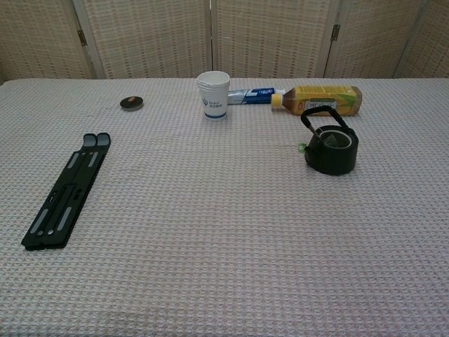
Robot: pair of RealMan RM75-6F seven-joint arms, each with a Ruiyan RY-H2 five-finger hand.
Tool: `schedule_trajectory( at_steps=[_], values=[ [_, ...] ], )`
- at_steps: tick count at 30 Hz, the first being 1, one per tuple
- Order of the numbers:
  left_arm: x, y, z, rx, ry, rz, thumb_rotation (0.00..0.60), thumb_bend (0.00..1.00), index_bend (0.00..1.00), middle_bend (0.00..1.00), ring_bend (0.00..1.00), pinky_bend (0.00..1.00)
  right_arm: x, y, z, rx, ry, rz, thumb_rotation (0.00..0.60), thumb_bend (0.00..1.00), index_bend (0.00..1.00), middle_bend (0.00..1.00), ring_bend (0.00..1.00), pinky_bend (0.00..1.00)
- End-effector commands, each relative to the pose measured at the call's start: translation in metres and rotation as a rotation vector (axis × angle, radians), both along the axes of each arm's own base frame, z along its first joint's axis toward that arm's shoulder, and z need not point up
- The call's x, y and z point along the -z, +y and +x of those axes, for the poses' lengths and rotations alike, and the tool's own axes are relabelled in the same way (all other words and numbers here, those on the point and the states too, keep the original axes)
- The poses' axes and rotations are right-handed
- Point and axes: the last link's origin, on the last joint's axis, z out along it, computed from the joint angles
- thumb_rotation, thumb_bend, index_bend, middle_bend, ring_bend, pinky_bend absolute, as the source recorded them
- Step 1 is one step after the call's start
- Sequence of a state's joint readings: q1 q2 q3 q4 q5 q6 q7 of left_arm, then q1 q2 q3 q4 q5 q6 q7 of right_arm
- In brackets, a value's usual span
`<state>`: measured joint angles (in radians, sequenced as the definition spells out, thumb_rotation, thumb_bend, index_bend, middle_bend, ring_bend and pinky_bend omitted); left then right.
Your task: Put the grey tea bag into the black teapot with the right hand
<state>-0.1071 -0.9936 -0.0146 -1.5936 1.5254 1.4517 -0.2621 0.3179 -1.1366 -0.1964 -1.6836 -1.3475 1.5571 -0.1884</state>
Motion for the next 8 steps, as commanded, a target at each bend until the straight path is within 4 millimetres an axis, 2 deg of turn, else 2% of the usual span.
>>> schedule_trajectory(
  at_steps=[1, 8],
  values=[
    [0.0004, -0.0013, 0.0001, -0.003, 0.002, 0.002, 0.600, 0.13, 0.00, 0.00, 0.05, 0.29, -0.0006, 0.0006, -0.0009, -0.004, -0.008, 0.003, 0.600, 0.25, 0.00, 0.00, 0.00, 0.00],
    [0.0035, 0.0019, 0.0001, -0.006, 0.008, -0.012, 0.600, 0.13, 0.00, 0.00, 0.05, 0.29, -0.0025, 0.0002, -0.0026, 0.010, -0.009, -0.005, 0.600, 0.25, 0.00, 0.00, 0.00, 0.00]
  ],
)
